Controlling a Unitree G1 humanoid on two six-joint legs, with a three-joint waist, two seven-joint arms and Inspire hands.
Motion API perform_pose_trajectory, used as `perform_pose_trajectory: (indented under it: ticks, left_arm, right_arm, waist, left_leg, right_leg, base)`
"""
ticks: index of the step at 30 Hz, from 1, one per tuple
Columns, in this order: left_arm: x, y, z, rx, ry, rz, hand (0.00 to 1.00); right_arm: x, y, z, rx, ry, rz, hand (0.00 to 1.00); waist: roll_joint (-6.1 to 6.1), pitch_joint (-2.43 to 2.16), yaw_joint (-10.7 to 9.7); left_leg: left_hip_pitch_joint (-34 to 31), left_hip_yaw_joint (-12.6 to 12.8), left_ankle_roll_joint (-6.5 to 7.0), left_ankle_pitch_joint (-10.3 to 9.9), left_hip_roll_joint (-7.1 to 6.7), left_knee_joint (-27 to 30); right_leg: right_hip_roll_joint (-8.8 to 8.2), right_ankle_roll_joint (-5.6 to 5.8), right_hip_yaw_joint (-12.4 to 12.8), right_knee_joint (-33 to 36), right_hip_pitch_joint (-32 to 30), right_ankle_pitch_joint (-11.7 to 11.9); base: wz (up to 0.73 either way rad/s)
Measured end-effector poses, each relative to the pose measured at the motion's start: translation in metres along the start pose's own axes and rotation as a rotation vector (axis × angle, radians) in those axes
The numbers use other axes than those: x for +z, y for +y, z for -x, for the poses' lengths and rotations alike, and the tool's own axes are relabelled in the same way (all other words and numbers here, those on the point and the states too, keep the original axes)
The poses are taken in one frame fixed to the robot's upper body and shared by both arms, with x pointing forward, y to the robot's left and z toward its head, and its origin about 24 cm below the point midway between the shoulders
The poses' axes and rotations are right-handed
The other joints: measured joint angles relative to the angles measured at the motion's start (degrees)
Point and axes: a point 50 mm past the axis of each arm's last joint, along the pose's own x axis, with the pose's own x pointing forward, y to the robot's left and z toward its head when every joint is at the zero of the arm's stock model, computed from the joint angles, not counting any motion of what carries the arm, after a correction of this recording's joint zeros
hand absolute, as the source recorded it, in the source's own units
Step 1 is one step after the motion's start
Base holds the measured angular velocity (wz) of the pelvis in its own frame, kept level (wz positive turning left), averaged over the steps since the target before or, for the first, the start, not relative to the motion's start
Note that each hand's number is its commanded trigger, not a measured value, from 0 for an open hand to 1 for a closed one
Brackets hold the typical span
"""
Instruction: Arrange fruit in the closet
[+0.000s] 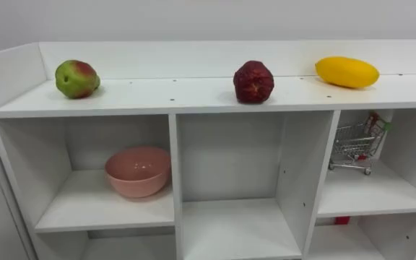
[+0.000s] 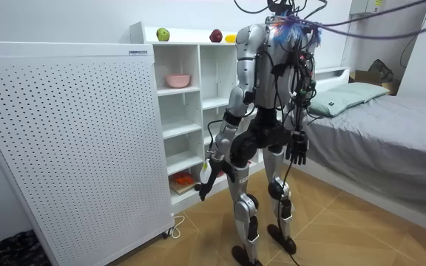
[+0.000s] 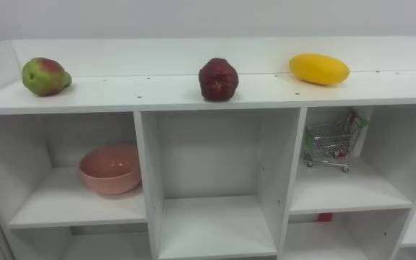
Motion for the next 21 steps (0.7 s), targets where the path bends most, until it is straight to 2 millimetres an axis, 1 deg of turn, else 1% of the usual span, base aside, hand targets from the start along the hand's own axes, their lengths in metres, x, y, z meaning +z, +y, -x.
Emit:
perform_pose_trajectory:
  ticks: [5, 9, 11, 13, 14, 16, 17, 18, 19, 20, 21]
  left_arm:
    - [0.002, 0.000, 0.000, -0.001, -0.011, 0.000, 0.00]
    - [0.002, 0.000, 0.000, -0.002, -0.017, 0.006, 0.00]
    - [0.002, 0.000, 0.000, -0.002, -0.024, 0.013, 0.00]
    - [0.004, 0.002, 0.000, 0.005, -0.034, 0.024, 0.00]
    - [0.004, 0.003, 0.000, 0.007, -0.035, 0.028, 0.00]
    - [0.004, 0.005, 0.000, 0.013, -0.040, 0.051, 0.00]
    - [0.005, 0.006, 0.000, 0.016, -0.044, 0.056, 0.00]
    - [0.006, 0.007, 0.000, 0.022, -0.052, 0.061, 0.00]
    - [0.008, 0.009, 0.000, 0.029, -0.066, 0.063, 0.00]
    - [0.009, 0.010, 0.000, 0.032, -0.074, 0.068, 0.00]
    - [0.012, 0.012, 0.000, 0.040, -0.089, 0.075, 0.00]
  right_arm:
    - [0.004, -0.001, 0.000, -0.017, -0.018, -0.021, 0.00]
    - [0.007, -0.002, 0.000, -0.029, -0.034, -0.117, 0.00]
    - [0.009, -0.004, 0.000, -0.036, -0.039, -0.204, 0.00]
    - [0.016, -0.009, 0.001, -0.051, -0.075, -0.393, 0.00]
    - [0.019, -0.011, 0.001, -0.056, -0.092, -0.431, 0.00]
    - [0.034, -0.023, 0.004, -0.093, -0.173, -0.540, 0.00]
    - [0.039, -0.026, 0.005, -0.104, -0.196, -0.562, 0.00]
    - [0.049, -0.033, 0.008, -0.129, -0.249, -0.587, 0.00]
    - [0.061, -0.040, 0.012, -0.156, -0.312, -0.597, 0.00]
    - [0.069, -0.044, 0.016, -0.169, -0.354, -0.608, 0.00]
    - [0.088, -0.055, 0.026, -0.202, -0.459, -0.630, 0.00]
  waist:
    - [-0.06, 0.06, 0.14]
    - [-0.07, 0.07, 0.13]
    - [0.00, 0.09, 0.08]
    - [0.31, 0.18, 0.09]
    - [0.35, 0.19, 0.03]
    - [0.60, 0.16, -0.18]
    - [0.66, 0.15, -0.25]
    - [0.75, 0.13, -0.29]
    - [0.75, 0.09, -0.21]
    - [0.59, 0.00, -0.31]
    - [0.80, 0.02, -0.53]
  left_leg:
    - [0.02, 0.03, 0.00, 0.00, 0.01, 0.00]
    - [0.00, 0.04, 0.00, 0.00, 0.04, 0.00]
    - [-0.08, 0.04, 0.00, -0.02, 0.14, 0.02]
    - [-0.14, 0.12, -0.20, -0.31, 0.48, -0.45]
    - [-0.12, 0.13, -0.22, -0.35, 0.51, -0.60]
    - [-0.10, 0.35, -0.22, -0.35, 0.54, -0.59]
    - [-0.11, 0.41, -0.21, -0.34, 0.52, -0.59]
    - [-0.17, 0.53, -0.20, -0.33, 0.49, -0.54]
    - [-0.28, 0.73, -0.20, -0.31, 0.47, -0.37]
    - [-0.56, 0.78, -0.19, -0.31, 0.45, -0.27]
    - [-1.10, 0.89, -0.19, -0.30, 0.42, -0.21]
  right_leg:
    - [0.01, -0.01, 0.13, 0.02, -0.08, 0.01]
    - [0.04, -0.02, 0.43, 0.16, -0.12, 0.10]
    - [0.11, -0.01, 0.43, 0.11, -0.13, 0.24]
    - [0.49, -0.09, 0.61, 0.07, -0.34, 0.40]
    - [0.55, -0.14, 0.66, 0.05, -0.41, 0.44]
    - [0.58, -0.17, 0.62, 0.07, -0.58, 0.47]
    - [0.56, -0.17, 0.64, 0.09, -0.61, 0.47]
    - [0.52, -0.16, 0.68, 0.15, -0.72, 0.47]
    - [0.47, -0.13, 0.72, 0.22, -1.06, 0.49]
    - [0.43, -0.11, 0.73, 0.23, -1.28, 0.50]
    - [0.40, -0.06, 0.81, 0.23, -1.83, 0.59]
  base:
    - [0.00]
    - [0.00]
    - [0.00]
    - [0.00]
    - [-0.05]
    - [-0.06]
    - [-0.04]
    - [-0.05]
    - [-0.06]
    - [-0.05]
    - [-0.04]
